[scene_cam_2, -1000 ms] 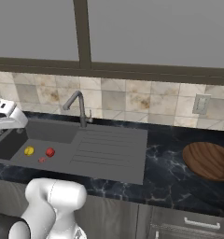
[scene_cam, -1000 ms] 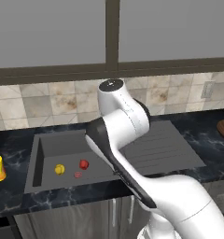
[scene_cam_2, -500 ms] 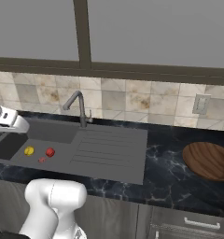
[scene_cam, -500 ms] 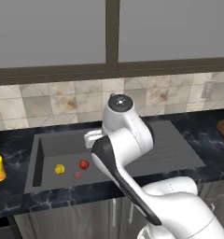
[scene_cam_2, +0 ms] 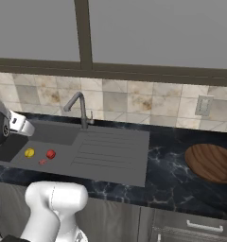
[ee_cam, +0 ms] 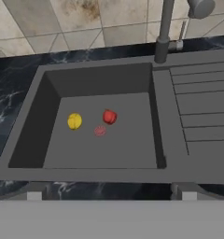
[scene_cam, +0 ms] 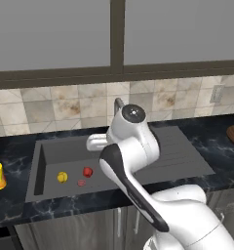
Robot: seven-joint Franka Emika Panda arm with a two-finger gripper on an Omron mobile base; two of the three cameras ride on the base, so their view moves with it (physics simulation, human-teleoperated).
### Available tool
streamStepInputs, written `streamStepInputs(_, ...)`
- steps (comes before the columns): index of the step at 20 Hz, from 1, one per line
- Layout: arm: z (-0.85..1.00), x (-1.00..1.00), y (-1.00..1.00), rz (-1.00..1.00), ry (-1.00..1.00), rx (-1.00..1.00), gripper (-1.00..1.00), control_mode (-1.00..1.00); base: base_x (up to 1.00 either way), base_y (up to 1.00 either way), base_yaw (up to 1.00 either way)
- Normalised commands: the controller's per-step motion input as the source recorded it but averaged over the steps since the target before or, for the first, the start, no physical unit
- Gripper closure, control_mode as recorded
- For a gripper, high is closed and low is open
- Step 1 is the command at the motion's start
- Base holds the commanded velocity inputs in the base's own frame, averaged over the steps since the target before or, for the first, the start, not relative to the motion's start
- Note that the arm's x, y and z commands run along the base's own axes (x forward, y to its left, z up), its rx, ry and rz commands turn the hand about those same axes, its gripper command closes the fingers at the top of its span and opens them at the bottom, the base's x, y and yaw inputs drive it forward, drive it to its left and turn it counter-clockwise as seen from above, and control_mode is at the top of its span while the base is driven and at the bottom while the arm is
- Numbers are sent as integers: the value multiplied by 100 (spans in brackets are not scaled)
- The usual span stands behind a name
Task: Remove the lemon and bell pepper from the sink. Then move the bowl and cup from the counter to the sink for washing.
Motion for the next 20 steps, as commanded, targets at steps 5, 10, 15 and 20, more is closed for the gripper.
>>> streamStepInputs(5,-7,29,6,0,0,3,-100,-100,0,0,0)
streamStepInputs(10,-12,27,5,0,0,0,-100,-100,0,0,0)
streamStepInputs(15,-13,27,5,0,0,0,-100,-100,0,0,0)
streamStepInputs(20,-18,25,1,0,0,0,-100,-100,0,0,0)
